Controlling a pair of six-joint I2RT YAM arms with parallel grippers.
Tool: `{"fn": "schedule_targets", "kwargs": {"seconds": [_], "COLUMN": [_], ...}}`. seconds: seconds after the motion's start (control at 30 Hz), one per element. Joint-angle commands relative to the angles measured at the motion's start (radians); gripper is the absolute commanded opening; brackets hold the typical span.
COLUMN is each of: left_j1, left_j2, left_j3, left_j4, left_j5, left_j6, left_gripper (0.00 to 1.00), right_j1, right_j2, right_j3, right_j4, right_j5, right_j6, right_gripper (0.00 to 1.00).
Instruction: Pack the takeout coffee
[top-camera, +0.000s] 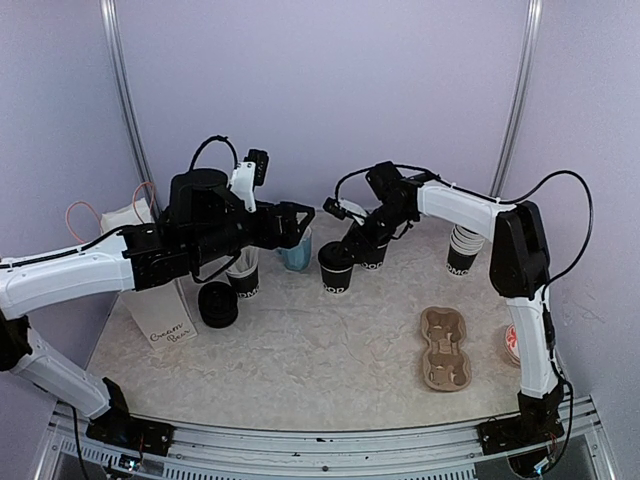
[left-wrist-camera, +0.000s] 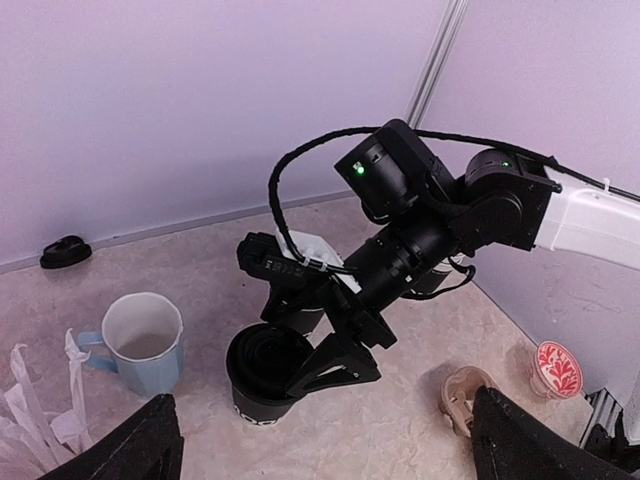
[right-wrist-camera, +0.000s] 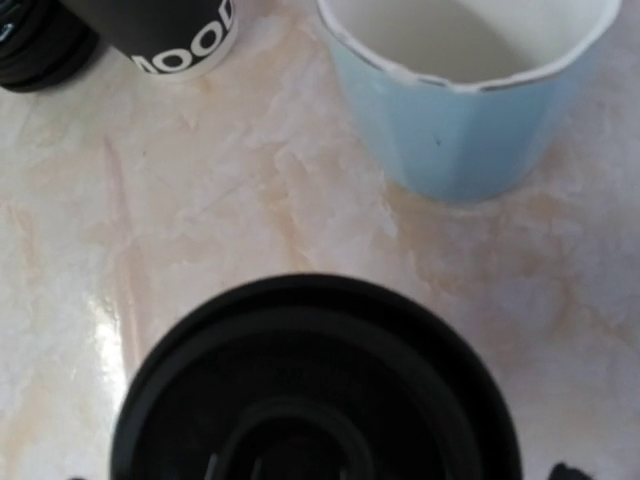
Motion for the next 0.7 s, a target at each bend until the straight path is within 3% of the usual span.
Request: {"fn": "schedule_targets", "kwargs": {"seconds": [0.0, 0.43, 0.67], "left_j1": [0.004, -0.022, -0.087], "left_j2": [-0.019, -0.144, -0.154], "left_j3": [0.040, 0.185, 0.175], "left_j4": [-0.071, -0.368, -0.268], "left_j5": [-0.009, -0.160, 0.096], "left_j6": [-0.031, 0.000, 0.190], "left_gripper": [0.97, 0.82, 0.73], "right_j1": [-0.006, -0.009, -0.032], "right_j2": [-0.037, -0.258, -0.493], "right_j3": [0.033, -0.095, -0.370], "right_j4": [-0.020, -0.042, -0.062], "right_j5": [-0.023, -0.102, 0.017], "right_j6": [0.014, -0.041, -0.149], "right_gripper": [0.99, 0.99, 0.99]}}
